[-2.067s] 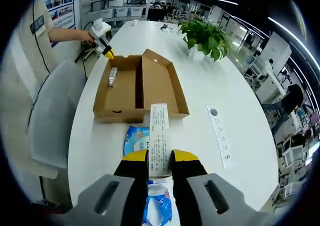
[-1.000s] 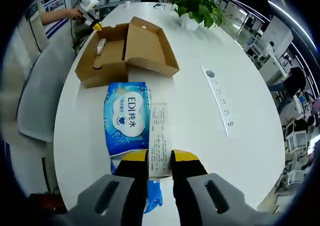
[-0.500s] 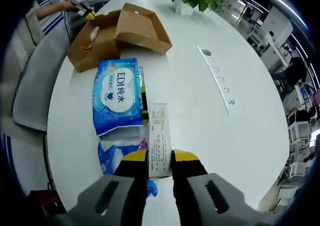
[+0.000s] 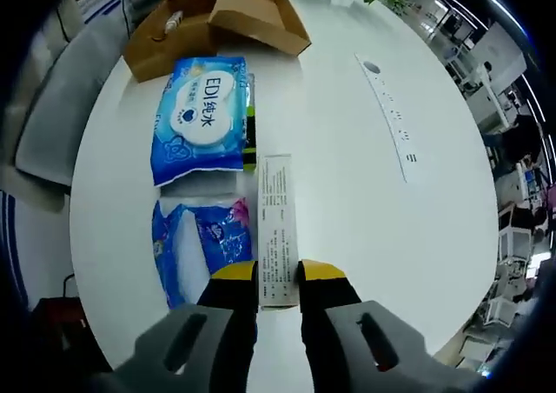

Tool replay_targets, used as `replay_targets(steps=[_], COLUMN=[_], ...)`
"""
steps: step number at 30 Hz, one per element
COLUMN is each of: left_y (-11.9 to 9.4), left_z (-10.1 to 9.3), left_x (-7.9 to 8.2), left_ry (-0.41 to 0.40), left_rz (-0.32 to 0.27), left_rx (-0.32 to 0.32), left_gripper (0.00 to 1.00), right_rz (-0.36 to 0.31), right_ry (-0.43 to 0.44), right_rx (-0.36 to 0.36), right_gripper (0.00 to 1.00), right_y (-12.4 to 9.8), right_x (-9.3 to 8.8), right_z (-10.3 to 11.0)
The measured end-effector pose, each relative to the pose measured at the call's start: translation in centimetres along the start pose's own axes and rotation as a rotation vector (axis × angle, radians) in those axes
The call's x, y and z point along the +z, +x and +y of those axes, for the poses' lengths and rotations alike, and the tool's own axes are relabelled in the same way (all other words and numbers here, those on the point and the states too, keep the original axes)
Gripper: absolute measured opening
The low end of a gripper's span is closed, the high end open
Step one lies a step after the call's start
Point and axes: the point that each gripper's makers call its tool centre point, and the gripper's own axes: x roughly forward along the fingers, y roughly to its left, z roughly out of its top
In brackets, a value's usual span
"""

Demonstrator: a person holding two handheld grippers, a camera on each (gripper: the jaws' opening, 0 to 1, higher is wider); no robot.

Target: Operate the shoe box by opening the lid, removing the specified soft item, and placing it in the target area until the item is outside and the box remains undamaged.

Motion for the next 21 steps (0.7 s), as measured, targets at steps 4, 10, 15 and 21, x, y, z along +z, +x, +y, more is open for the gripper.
replay_targets(steps=[4, 10, 15, 21], left_y=[0.0, 0.0, 0.0, 0.0], left_z=[0.0, 0.0, 0.0, -0.1], left_x=[0.0, 0.0, 0.0, 0.0], left_ry=[0.002, 0.003, 0.001, 0.010], left_rz=[0.005, 0.010, 0.015, 0.020], left_rx=[0.001, 0.001, 0.001, 0.002], left_gripper=[0.02, 0.02, 0.02, 0.02], right_rz=[0.019, 0.041, 0.044, 0.051], right_ry=[-0.025, -0.058, -0.066, -0.078], right_rx=[0.004, 0.006, 0.016, 0.030], right_gripper=[0.15, 0.15, 0.15, 0.15], right_y=[0.5, 0.9, 0.9, 0.8], right_x=[-0.7, -1.5, -1.7, -1.8], right_z=[0.0, -0.2, -0.4, -0.3])
